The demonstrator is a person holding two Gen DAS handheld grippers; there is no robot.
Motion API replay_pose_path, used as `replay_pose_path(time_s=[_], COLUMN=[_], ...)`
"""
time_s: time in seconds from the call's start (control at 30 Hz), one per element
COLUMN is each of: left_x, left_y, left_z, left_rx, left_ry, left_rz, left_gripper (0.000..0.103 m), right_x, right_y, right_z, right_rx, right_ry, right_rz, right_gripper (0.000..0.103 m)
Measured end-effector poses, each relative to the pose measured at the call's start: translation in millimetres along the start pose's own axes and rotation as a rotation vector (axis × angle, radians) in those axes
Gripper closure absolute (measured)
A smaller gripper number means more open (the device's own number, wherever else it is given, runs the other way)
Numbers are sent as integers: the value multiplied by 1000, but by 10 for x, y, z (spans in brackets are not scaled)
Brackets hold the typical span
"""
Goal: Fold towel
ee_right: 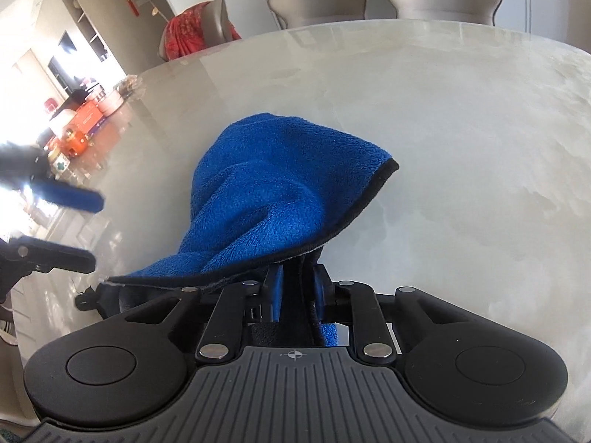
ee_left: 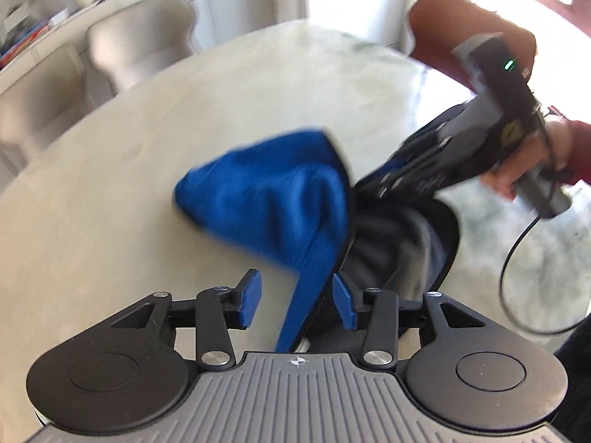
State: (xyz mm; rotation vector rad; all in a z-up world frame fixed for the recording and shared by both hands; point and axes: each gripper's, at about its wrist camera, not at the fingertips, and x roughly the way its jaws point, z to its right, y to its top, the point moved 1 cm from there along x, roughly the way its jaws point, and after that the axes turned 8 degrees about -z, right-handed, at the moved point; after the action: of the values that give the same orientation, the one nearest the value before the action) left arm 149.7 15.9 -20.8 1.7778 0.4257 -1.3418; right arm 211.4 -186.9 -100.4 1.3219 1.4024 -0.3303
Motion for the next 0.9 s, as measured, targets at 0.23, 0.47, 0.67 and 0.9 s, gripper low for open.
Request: replay_pose_path(time_s=[0.23, 0.47, 0.67, 0.9], left_x=[591, 824, 919, 782], left_y=[378, 461, 438, 396], left_z=[285, 549, 446, 195], left_rx=[156, 280, 203, 45], left_ry=[41, 86, 102, 54], left_rz=[-65, -91, -133, -96], left_gripper=[51, 71, 91, 94], right_x=[-36, -54, 26, 103], right_y=[-1, 24, 71, 171], right_z=[7, 44, 83, 62], right_rx=[9, 32, 79, 88], right_ry=[12, 33, 76, 72], right_rz=[10, 8, -31, -46], right_gripper=[85, 84, 83, 76])
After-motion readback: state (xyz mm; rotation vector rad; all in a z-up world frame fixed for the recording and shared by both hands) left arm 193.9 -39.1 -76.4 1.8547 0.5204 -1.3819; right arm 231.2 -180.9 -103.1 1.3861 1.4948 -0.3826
